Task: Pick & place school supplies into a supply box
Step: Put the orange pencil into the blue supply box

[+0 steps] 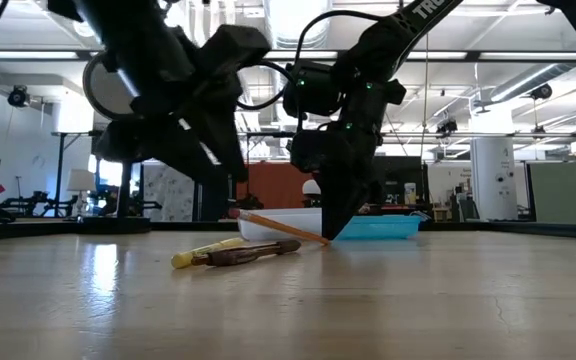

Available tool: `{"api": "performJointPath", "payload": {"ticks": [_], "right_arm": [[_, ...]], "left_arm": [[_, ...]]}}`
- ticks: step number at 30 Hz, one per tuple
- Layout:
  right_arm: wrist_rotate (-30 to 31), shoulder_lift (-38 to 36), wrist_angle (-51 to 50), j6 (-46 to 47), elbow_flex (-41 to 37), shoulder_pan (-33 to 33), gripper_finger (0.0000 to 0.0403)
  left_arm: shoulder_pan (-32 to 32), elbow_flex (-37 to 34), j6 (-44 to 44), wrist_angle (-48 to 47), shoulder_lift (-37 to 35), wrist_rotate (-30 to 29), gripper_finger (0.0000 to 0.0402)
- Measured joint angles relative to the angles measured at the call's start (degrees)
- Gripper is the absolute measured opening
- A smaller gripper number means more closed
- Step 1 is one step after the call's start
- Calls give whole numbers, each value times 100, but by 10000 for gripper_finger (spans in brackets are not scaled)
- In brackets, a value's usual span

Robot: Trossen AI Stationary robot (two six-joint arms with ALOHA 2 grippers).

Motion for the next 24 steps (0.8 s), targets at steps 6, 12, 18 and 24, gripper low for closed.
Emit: {"api": "performJointPath", "payload": {"ticks": [6, 12, 18, 24], "right_arm": [[3, 2, 7, 1, -1, 2, 13], [5, 4, 9, 0, -1, 2, 13], [5, 4, 11, 20, -3, 9, 13], [3, 7, 11, 22, -3, 9, 13]], "left_arm": [[13, 542, 320, -14, 511, 329, 113], [69, 646, 257, -85, 812, 534, 113], [140, 626, 408, -78, 822, 535, 113], [233, 620, 751, -62, 822, 555, 112]]}}
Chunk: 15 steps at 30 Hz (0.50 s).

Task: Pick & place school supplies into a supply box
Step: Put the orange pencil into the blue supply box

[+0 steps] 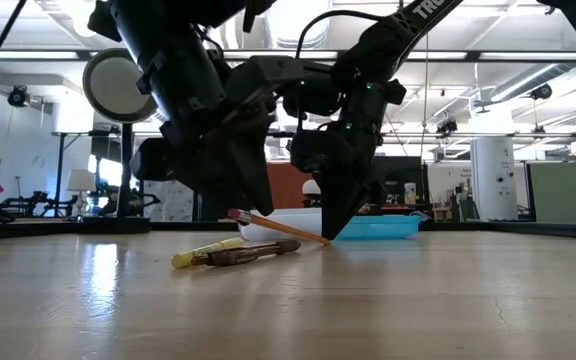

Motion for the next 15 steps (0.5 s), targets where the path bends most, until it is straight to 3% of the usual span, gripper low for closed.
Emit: {"api": "performJointPath", "payload": {"ticks": [15], "right_arm": [[-5, 0, 0, 61, 0, 2, 13]], "left_arm": [[368, -13, 623, -3, 0, 468, 74]]}}
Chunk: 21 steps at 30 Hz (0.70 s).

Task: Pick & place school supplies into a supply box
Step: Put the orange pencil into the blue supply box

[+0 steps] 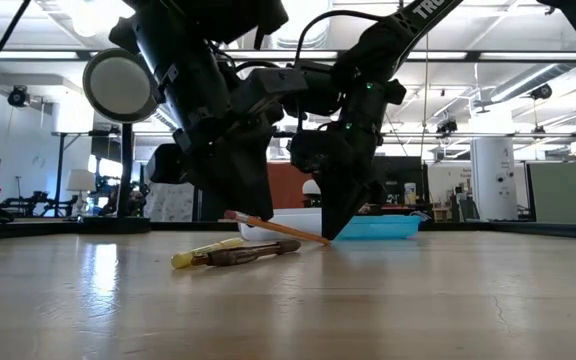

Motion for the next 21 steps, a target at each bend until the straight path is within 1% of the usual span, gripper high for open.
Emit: {"api": "performJointPath", "payload": {"ticks": [8, 13, 21], "right_arm": [[-6, 0, 8, 48, -2, 0, 13], [-13, 0, 28, 114, -2, 0, 13], [-15, 4, 76, 136, -4, 0, 13]], "left_arm": [[11, -4, -43, -12, 13, 78, 74], [16, -4, -127, -18, 201, 394, 74], [38, -7, -108, -50, 184, 387, 67]]}}
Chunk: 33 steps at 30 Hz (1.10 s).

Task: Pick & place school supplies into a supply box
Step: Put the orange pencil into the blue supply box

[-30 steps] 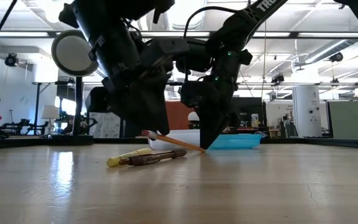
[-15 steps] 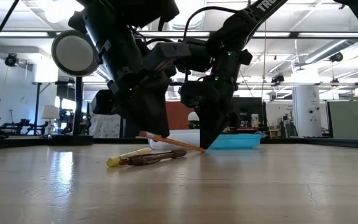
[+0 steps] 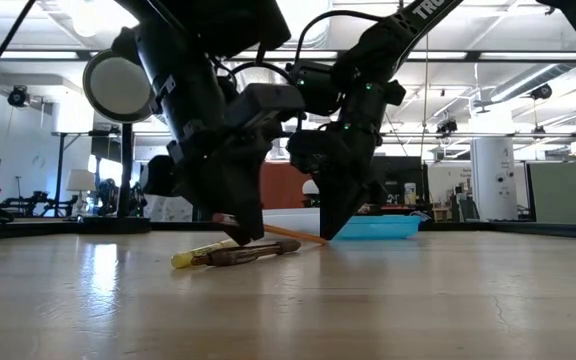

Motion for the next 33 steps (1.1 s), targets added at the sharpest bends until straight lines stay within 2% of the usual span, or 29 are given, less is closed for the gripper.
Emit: {"api": "performJointPath", "payload": {"ticks": [7, 12, 16, 19, 21, 26, 28, 30, 33], "right_arm": [[-10, -29, -1, 17, -7, 2, 13], [268, -315, -52, 37, -22, 2, 13], [752, -951, -344, 38, -9, -4, 13], [1322, -1430, -669, 62, -11, 0, 13], [1816, -1786, -873, 160, -11, -9, 13], [2901, -2466, -1182, 561, -7, -52, 13], [3029, -2665, -1204, 690, -7, -78, 13], [3040, -2807, -1211, 832, -4, -107, 13], [3045, -2856, -1280, 879, -4, -118, 13]], "left_arm": [[14, -13, -6, -203, 1, -81, 13], [15, 7, 101, -376, -25, -177, 10], [15, 4, 94, -520, -174, -191, 9], [15, 2, 21, -563, -401, -458, 9], [21, 2, -69, -559, -615, -764, 9], [209, 2, -706, -543, -1169, -1998, 9], [402, -52, -915, -455, -1314, -2308, 9], [680, -221, -1003, -115, -1417, -2372, 9], [1213, -545, -1043, 752, -1434, -2046, 9]]}}
